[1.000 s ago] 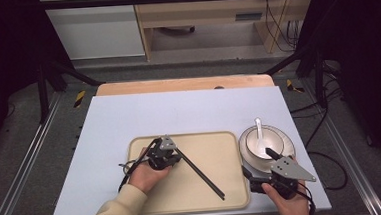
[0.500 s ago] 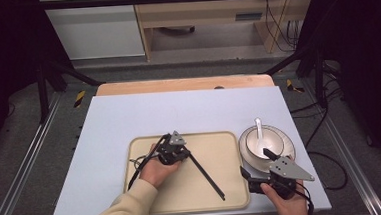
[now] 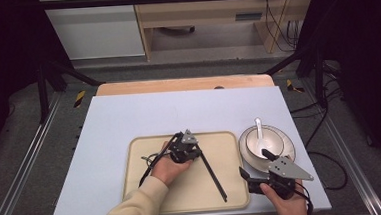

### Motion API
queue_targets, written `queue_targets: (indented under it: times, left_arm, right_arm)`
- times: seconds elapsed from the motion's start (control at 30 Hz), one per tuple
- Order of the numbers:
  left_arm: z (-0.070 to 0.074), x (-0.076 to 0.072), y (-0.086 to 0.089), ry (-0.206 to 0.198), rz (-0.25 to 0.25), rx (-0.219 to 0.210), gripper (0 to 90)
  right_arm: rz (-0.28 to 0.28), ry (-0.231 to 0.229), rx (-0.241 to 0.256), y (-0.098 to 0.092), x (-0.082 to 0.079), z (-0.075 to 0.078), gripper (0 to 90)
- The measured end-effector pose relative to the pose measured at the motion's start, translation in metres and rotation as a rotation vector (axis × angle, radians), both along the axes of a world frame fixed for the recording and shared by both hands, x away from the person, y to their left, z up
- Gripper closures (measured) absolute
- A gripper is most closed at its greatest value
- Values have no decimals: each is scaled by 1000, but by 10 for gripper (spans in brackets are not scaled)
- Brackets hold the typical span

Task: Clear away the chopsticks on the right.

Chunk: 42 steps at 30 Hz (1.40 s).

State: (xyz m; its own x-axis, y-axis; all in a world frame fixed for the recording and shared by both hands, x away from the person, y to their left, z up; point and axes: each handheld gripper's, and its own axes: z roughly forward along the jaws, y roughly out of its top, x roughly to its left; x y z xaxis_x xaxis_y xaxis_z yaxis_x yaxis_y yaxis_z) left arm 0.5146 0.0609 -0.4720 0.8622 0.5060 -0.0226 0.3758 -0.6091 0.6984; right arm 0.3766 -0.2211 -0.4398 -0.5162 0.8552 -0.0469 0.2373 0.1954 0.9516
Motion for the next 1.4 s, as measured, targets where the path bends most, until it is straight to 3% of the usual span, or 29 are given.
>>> queue_targets:
  times: [0.47, 1.4]
  left_arm:
    - [0, -1, -8, -7, -24, 8, 893]
    - [0, 1, -53, -22, -127, 26, 893]
  right_arm:
    - [-6, 3, -2, -1, 0, 0, 72]
    - [-13, 6, 6, -3, 0, 0, 77]
